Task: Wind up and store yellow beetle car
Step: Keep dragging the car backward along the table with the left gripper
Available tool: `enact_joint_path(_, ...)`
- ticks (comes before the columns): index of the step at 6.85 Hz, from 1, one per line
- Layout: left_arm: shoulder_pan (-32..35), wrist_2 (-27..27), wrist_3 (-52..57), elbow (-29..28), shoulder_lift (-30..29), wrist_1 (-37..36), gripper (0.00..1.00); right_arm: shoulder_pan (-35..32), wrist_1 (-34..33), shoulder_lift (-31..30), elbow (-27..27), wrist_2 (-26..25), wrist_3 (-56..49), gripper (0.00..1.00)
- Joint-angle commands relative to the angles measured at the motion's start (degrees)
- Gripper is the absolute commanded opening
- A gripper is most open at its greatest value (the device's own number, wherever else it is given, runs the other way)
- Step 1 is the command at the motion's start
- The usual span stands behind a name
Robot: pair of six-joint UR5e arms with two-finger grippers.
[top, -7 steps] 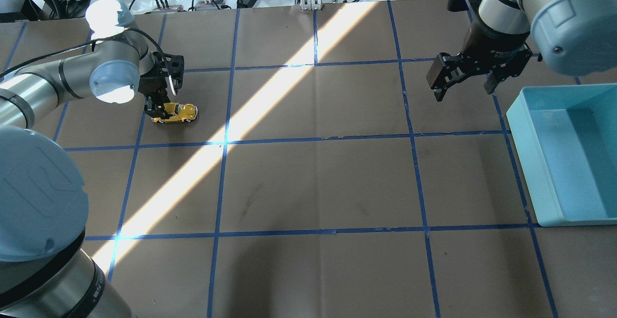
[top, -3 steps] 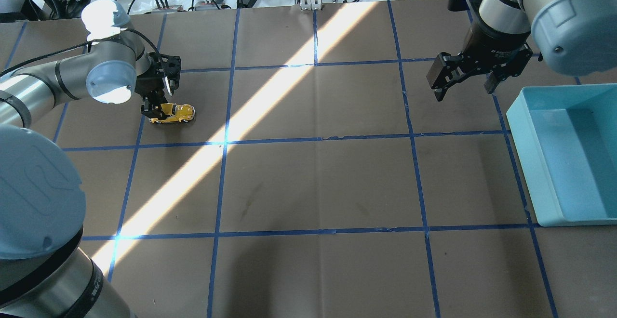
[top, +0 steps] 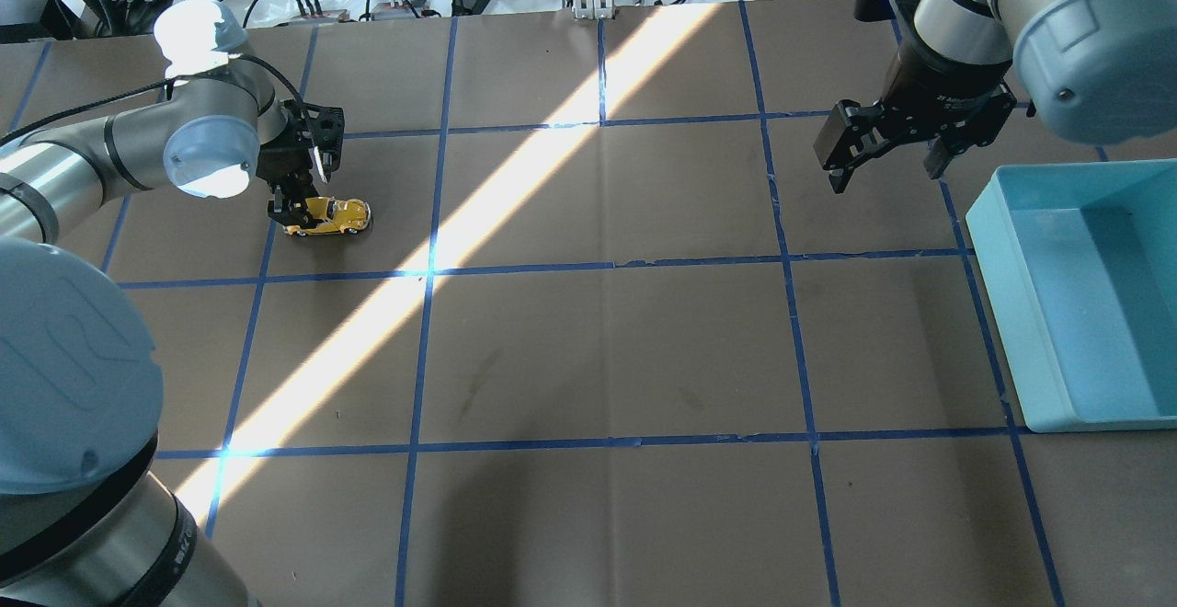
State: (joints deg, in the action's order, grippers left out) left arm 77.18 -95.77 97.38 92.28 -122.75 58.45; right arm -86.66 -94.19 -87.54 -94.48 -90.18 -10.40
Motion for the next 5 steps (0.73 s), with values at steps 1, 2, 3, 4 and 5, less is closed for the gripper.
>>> enact_joint_path(1,-0.36,0.06,0.0,0.0,-0.3,0.0,0.06,0.0,0.06,0.0,0.0,0.0,0.03,1.0)
enact_joint_path(2,-0.89,0.06,0.09,0.0,-0.3,0.0,0.06,0.0,-0.02,0.0,0.0,0.0,0.03,1.0)
enact_joint_path(3,-0.89,0.06,0.09,0.0,-0.21,0.0,0.06,0.0,0.06,0.0,0.0,0.0,0.03,1.0)
enact_joint_path(4,-0.89,0.06,0.0,0.0,-0.21,0.0,0.06,0.0,-0.02,0.0,0.0,0.0,-0.06,1.0)
enact_joint_path(5,-0.89,0.06,0.0,0.0,-0.3,0.0,0.08,0.0,0.06,0.0,0.0,0.0,0.03,1.0)
